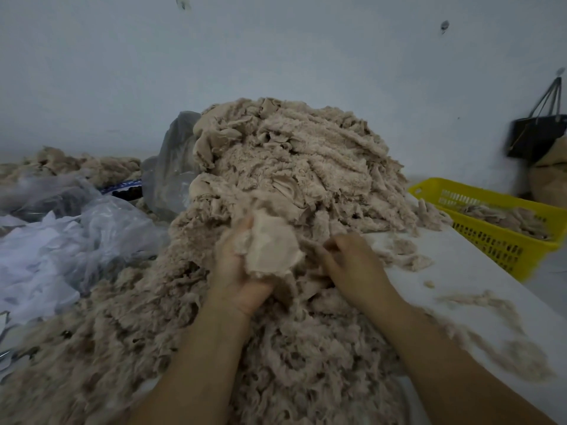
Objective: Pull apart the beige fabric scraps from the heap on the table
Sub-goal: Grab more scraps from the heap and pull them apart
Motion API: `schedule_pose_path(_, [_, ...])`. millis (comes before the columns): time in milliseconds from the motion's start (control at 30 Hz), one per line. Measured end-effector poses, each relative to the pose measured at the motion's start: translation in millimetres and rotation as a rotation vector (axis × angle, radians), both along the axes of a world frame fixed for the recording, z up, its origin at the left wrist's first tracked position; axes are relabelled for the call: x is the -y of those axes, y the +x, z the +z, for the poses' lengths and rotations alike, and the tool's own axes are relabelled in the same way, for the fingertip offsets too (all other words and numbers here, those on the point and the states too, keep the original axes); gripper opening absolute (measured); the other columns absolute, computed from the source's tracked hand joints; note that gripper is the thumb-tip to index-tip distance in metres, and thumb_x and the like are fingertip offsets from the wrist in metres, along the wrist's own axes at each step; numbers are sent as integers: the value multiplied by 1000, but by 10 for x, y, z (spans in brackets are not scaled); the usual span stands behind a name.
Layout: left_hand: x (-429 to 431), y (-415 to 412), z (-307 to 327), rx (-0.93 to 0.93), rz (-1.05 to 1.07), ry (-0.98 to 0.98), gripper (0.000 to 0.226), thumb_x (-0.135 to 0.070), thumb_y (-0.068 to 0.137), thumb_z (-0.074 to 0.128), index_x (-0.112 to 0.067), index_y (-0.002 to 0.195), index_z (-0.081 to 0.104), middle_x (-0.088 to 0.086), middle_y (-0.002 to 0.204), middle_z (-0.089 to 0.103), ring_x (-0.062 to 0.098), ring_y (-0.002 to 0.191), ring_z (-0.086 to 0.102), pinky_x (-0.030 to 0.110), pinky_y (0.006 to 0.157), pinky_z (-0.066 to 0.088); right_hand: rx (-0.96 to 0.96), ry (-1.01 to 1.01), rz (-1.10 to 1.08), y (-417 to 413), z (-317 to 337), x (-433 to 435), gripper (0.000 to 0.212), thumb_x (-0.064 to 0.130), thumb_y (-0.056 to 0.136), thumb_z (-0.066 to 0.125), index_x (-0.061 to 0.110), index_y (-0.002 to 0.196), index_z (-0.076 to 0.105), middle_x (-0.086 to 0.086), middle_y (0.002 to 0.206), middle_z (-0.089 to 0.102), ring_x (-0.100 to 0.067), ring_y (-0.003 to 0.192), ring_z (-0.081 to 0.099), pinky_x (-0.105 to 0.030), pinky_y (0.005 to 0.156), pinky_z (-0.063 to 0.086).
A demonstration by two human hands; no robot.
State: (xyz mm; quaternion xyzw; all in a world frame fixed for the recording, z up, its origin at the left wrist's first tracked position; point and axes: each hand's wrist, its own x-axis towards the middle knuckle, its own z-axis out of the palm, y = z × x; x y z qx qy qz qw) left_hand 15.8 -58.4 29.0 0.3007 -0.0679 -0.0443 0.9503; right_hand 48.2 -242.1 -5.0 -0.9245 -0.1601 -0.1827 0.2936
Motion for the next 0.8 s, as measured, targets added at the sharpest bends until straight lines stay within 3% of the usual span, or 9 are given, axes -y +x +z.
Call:
schedule_pose_path(133, [193, -31, -49, -3, -138, 418, 34, -36, 95, 60, -8, 98, 78, 13, 100, 75, 23, 91, 73, 32, 76, 60, 65, 472, 279, -182, 167, -126, 26, 62, 96, 34, 42, 82, 44, 18, 82, 47, 4, 75, 46, -13, 66, 36])
schedule_pose_path(267, [232, -45, -90, -86, -116, 582, 44, -37, 84, 70, -4, 113, 74, 17, 117, 72, 26, 106, 70, 34, 85, 57, 121, 443, 213, -208, 200, -159, 36, 48, 102, 38, 29, 72, 41, 9, 68, 41, 1, 61, 43, -13, 57, 35])
schedule_pose_path(400, [270, -61, -64, -48, -175, 531, 41, -35, 84, 69, -7, 114, 75, 17, 120, 70, 25, 105, 69, 32, 87, 58, -72, 669, 60, -177, 217, -98, 59, 65, 88, 32, 15, 68, 55, 1, 58, 54, -4, 54, 54, -15, 50, 38])
schedule_pose_path(533, [255, -75, -68, -1, -213, 374, 30, -32, 83, 69, -9, 99, 80, 13, 108, 75, 21, 99, 72, 32, 85, 59, -192, 785, -61, -123, 221, -44, 72, 70, 89, 33, 10, 95, 72, -14, 85, 69, -24, 82, 65, -38, 78, 50])
schedule_pose_path(567, [238, -85, -62, 1, -217, 337, 29, -31, 88, 65, -9, 97, 81, 12, 106, 76, 21, 98, 73, 32, 84, 59, -192, 787, -84, -114, 232, -27, 67, 70, 90, 33, 15, 95, 72, 18, 98, 41, -16, 89, 64, -39, 74, 48])
schedule_pose_path(600, [222, -74, -76, 4, -219, 305, 31, -31, 91, 61, -8, 98, 80, 13, 108, 75, 22, 100, 73, 34, 86, 59, -185, 758, -95, -107, 235, -17, 67, 71, 89, 32, 16, 88, 70, 12, 56, 29, -15, 58, 55, -35, 65, 42])
schedule_pose_path(633, [223, -83, -77, 0, -228, 276, 32, -31, 91, 60, -7, 100, 80, 15, 111, 74, 24, 103, 72, 37, 92, 58, -173, 727, -101, -102, 232, -23, 72, 73, 88, 31, 10, 81, 66, 10, 49, 28, -11, 54, 30, -33, 60, 35])
schedule_pose_path(700, [258, -99, -86, 9, -260, 234, 30, -30, 87, 68, -6, 103, 78, 16, 116, 71, 26, 107, 69, 40, 102, 52, -150, 693, -133, -100, 216, -61, 75, 71, 90, 32, 4, 77, 62, 1, 50, 48, -21, 53, 47, -39, 56, 37])
schedule_pose_path(800, [173, -109, -58, 97, -314, 123, 29, -29, 74, 85, -9, 94, 80, 8, 95, 75, 19, 88, 73, 33, 81, 61, -157, 710, -243, -15, 204, 44, 59, 56, 101, 37, 9, 75, 61, -10, 64, 52, -25, 62, 51, -41, 57, 39])
